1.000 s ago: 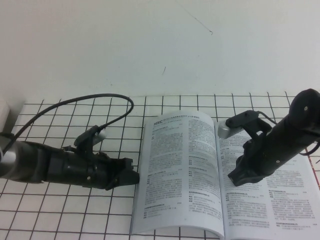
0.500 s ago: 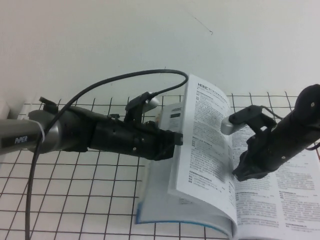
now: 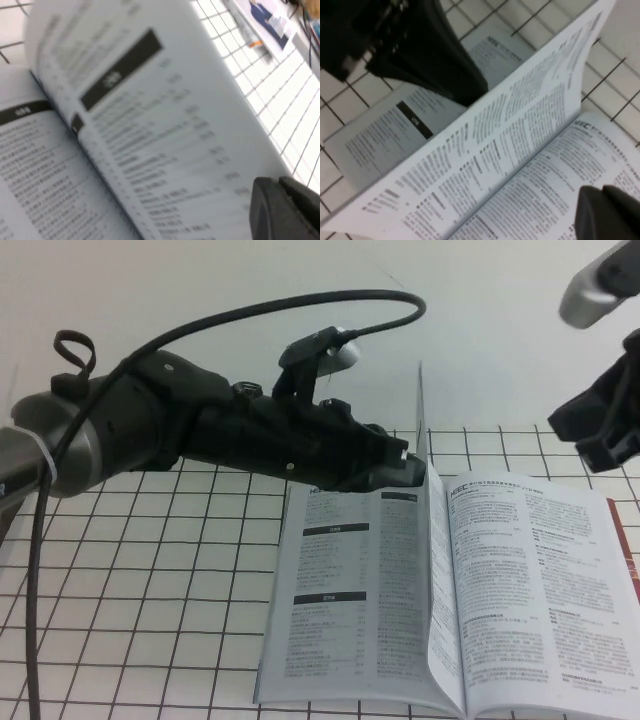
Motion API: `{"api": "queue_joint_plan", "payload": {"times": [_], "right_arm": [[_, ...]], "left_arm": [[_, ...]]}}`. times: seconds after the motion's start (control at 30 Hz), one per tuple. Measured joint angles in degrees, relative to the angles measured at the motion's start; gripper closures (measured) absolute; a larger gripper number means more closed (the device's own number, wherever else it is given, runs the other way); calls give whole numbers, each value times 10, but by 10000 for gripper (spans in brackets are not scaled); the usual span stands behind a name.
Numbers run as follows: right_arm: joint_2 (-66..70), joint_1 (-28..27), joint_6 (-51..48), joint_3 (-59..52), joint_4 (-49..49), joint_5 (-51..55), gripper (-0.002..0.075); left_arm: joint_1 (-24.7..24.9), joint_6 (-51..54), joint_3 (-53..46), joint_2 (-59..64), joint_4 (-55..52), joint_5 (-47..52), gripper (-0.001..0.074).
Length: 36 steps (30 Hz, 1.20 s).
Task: Close book
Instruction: 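Close the open booklet and leave it lying on the table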
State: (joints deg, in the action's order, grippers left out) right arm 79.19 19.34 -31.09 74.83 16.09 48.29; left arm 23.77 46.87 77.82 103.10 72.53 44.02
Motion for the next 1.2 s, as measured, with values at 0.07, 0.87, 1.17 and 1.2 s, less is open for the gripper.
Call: {"api": "queue_joint_plan", "payload": {"times": [0.07, 0.87, 1.17, 1.2], "right_arm": [[-34, -1, 7, -11, -1, 1, 729], [229, -3, -66, -182, 89, -165, 729], [272, -4, -74, -178, 84, -175, 729], [275, -5, -74, -176, 84, -175, 729]], "left_arm": [[6, -26, 7, -6, -48, 9, 738], [-72, -289, 9, 58, -453, 49, 738], [-74, -327, 9, 131, -499, 6, 738], [-74, -330, 9, 132, -499, -1, 738]]}}
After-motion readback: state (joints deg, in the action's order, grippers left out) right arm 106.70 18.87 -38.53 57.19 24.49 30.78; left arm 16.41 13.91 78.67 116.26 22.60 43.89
